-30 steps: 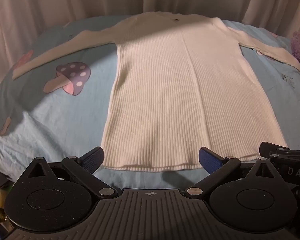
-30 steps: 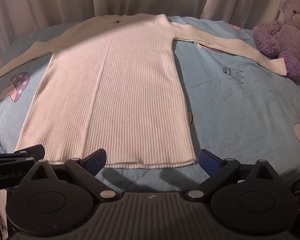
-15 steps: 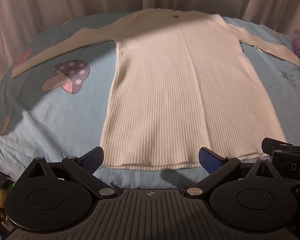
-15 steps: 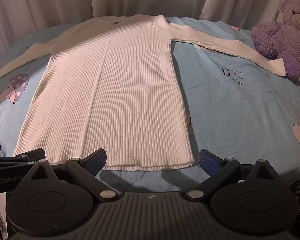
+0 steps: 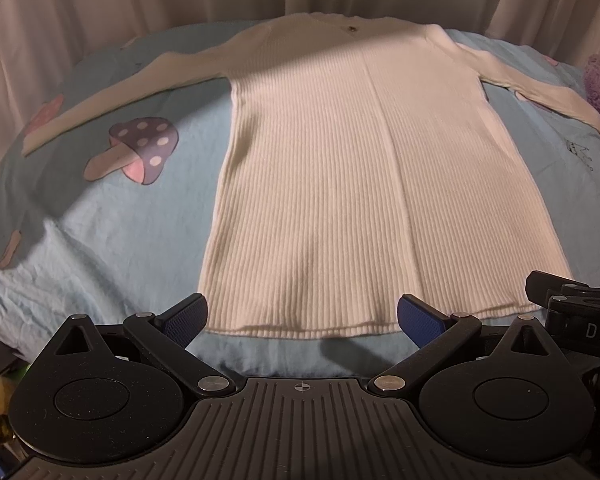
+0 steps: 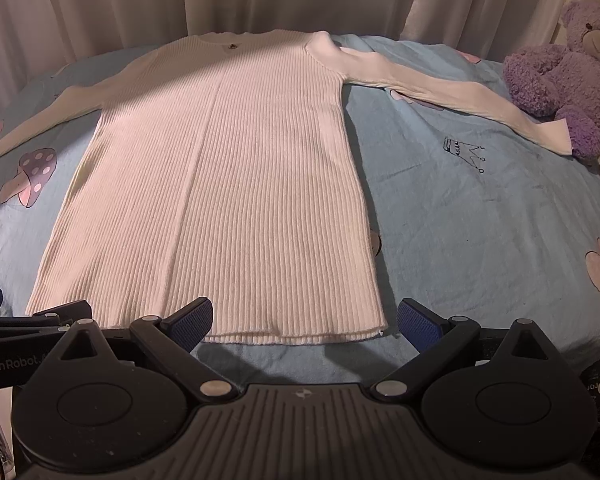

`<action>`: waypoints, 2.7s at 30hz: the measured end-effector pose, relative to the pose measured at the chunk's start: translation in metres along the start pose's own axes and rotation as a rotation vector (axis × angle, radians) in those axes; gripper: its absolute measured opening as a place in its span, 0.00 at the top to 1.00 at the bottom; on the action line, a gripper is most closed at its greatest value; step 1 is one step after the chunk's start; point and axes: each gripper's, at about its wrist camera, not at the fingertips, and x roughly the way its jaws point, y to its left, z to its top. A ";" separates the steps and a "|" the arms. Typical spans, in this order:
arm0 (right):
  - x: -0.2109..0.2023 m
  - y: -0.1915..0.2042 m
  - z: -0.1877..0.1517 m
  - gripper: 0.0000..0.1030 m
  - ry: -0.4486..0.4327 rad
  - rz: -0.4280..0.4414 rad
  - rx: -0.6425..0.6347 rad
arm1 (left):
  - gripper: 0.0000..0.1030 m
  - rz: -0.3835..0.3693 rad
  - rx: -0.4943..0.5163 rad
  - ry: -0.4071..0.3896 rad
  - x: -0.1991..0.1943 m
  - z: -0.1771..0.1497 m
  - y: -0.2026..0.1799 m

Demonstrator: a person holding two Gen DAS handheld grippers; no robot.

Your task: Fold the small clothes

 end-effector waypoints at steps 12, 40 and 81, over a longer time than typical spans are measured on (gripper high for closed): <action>0.001 0.000 0.000 0.04 -0.001 -0.001 0.001 | 0.00 0.000 0.003 0.012 0.002 0.002 0.001; 0.003 -0.002 0.000 0.04 -0.001 0.000 0.005 | 0.00 -0.004 0.007 0.034 0.005 0.006 -0.004; 0.023 -0.015 0.009 0.04 0.031 0.115 0.066 | 0.00 -0.003 -0.002 0.070 0.020 0.016 -0.005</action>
